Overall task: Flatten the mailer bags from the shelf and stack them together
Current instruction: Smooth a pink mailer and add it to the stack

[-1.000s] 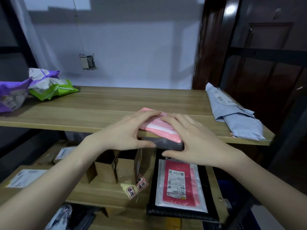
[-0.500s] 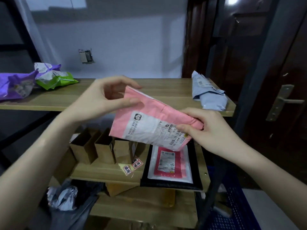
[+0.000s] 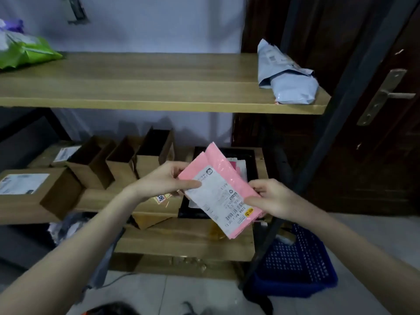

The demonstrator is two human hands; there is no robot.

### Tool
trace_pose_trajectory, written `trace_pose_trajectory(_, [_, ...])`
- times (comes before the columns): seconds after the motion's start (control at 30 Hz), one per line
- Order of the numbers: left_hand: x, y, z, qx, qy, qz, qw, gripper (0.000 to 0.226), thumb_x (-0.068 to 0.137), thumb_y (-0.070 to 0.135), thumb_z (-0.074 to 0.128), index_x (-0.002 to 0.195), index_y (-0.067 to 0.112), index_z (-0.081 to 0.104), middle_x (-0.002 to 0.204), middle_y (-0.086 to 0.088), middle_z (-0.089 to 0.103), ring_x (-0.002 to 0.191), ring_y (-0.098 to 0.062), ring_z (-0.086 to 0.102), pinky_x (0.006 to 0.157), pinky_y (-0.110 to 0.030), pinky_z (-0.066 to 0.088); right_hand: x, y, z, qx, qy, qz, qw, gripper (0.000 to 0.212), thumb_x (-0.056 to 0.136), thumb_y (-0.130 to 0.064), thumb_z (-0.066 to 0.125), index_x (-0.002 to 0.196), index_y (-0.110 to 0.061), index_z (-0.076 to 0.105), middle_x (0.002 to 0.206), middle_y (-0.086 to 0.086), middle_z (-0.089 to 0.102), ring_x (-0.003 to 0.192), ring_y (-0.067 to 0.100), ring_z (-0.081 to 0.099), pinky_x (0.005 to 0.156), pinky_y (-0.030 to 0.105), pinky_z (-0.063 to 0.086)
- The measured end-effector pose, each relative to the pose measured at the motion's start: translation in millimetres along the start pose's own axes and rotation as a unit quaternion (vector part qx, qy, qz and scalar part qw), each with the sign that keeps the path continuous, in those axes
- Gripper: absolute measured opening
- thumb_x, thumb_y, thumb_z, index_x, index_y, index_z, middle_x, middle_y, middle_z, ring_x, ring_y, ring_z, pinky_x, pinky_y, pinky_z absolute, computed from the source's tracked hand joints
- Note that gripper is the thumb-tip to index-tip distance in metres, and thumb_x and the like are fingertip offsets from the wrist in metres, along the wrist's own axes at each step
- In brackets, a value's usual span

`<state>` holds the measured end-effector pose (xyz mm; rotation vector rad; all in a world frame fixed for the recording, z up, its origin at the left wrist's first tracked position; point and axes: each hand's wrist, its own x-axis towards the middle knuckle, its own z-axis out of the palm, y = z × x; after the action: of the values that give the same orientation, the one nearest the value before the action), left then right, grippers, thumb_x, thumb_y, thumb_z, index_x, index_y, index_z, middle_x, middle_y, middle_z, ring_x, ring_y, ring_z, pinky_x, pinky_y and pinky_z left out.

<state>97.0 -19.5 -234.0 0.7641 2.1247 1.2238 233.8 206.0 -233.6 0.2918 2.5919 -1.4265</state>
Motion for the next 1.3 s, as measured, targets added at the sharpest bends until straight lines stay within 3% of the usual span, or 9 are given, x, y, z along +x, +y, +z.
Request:
trace_pose_trajectory(0.1, [23.3, -27.2, 18.8, -0.169, 0.097, -0.049, 0.98, 0.031, 0.083, 0.027, 0.071, 0.109, 0.016, 0.059, 0.095, -0.005, 0.069, 0.071, -0.01, 0.065, 0.058, -0.02, 0.052, 20.4, 23.8, 15.8, 0.088, -0.004, 0.054, 0.995, 0.022, 0.088, -0.004, 0.057, 0.109, -0.005, 0.06, 0.103, 0.006, 0.07, 0.091, 0.019, 0.069, 0.067, 0.032, 0.059])
trace_pose_trajectory(0.2, [43.5, -57.6, 38.8, -0.32, 0.066, -0.144, 0.934, 0.067, 0.066, 0.049, 0.077, 0.12, 0.017, 0.052, 0.112, -0.007, 0.069, 0.094, -0.02, 0.069, 0.072, -0.029, 0.057, 43.2, 42.2, 29.9, 0.175, 0.027, 0.08, 0.981, 0.022, 0.088, -0.006, 0.06, 0.109, -0.015, 0.057, 0.101, -0.005, 0.069, 0.09, 0.012, 0.068, 0.062, 0.022, 0.056])
trace_pose_trajectory(0.37, [74.0, -78.8, 64.7, -0.233, 0.039, -0.158, 0.959, 0.069, 0.083, 0.019, 0.071, 0.139, 0.017, 0.03, 0.113, -0.005, 0.065, 0.099, -0.021, 0.066, 0.082, -0.031, 0.056, 96.4, 62.3, 48.2, 0.248, 0.118, 0.104, 0.956, 0.032, 0.087, -0.003, 0.061, 0.113, -0.013, 0.047, 0.116, 0.007, 0.063, 0.098, 0.021, 0.063, 0.064, 0.021, 0.057])
trace_pose_trajectory(0.47, [99.2, -81.9, 64.6, -0.098, 0.097, -0.098, 0.986, 0.074, 0.087, 0.01, 0.065, 0.144, 0.023, 0.019, 0.096, 0.002, 0.058, 0.082, -0.015, 0.061, 0.072, -0.024, 0.052, 125.5, 72.2, 54.5, 0.171, 0.143, 0.09, 0.971, 0.052, 0.085, -0.002, 0.062, 0.128, -0.015, 0.036, 0.118, 0.004, 0.059, 0.103, 0.02, 0.059, 0.075, 0.026, 0.053])
trace_pose_trajectory(0.6, [121.4, -93.2, 62.1, 0.104, 0.051, -0.046, 0.992, 0.066, 0.093, 0.016, 0.056, 0.148, 0.023, 0.021, 0.11, -0.006, 0.051, 0.087, -0.018, 0.057, 0.06, -0.012, 0.04, 150.1, 86.2, 61.2, 0.029, 0.091, 0.073, 0.993, 0.067, 0.087, -0.003, 0.06, 0.142, -0.021, 0.027, 0.119, -0.005, 0.047, 0.108, 0.014, 0.052, 0.069, 0.01, 0.046])
trace_pose_trajectory(0.7, [133.3, -102.3, 63.9, 0.222, 0.025, -0.08, 0.971, 0.066, 0.091, 0.032, 0.056, 0.148, 0.029, 0.023, 0.134, -0.009, 0.037, 0.122, -0.027, 0.042, 0.09, -0.026, 0.039, 160.6, 96.0, 65.6, -0.115, 0.058, 0.087, 0.988, 0.067, 0.086, -0.019, 0.063, 0.144, -0.022, 0.03, 0.139, 0.008, 0.034, 0.133, 0.027, 0.032, 0.103, 0.034, 0.038])
trace_pose_trajectory(0.8, [143.7, -108.8, 59.7, 0.355, 0.029, -0.071, 0.932, 0.075, 0.082, 0.045, 0.061, 0.145, 0.03, 0.023, 0.145, -0.004, 0.02, 0.134, -0.028, 0.022, 0.104, -0.044, 0.032, 164.5, 92.1, 60.9, -0.281, 0.057, 0.053, 0.956, 0.071, 0.082, -0.033, 0.066, 0.142, -0.016, 0.031, 0.14, 0.008, 0.026, 0.135, 0.027, 0.018, 0.106, 0.042, 0.032])
trace_pose_trajectory(0.93, [155.7, -112.3, 51.4, 0.386, -0.064, -0.066, 0.918, 0.085, 0.087, 0.049, 0.055, 0.152, 0.026, 0.005, 0.16, 0.011, -0.007, 0.146, -0.016, -0.005, 0.113, -0.052, 0.014, 174.7, 88.8, 50.9, -0.336, -0.023, 0.036, 0.941, 0.093, 0.081, -0.043, 0.065, 0.149, -0.014, 0.009, 0.158, -0.001, 0.004, 0.145, 0.021, 0.002, 0.114, 0.048, 0.018])
trace_pose_trajectory(1.3, [168.8, -117.5, 47.6, 0.372, -0.11, -0.092, 0.917, 0.087, 0.086, 0.05, 0.056, 0.152, 0.027, 0.003, 0.16, 0.011, -0.005, 0.147, -0.017, -0.006, 0.116, -0.054, 0.007, 186.4, 95.1, 46.0, -0.35, -0.083, 0.068, 0.93, 0.093, 0.083, -0.049, 0.06, 0.15, -0.016, 0.005, 0.159, -0.004, 0.001, 0.145, 0.017, 0.002, 0.116, 0.044, 0.011])
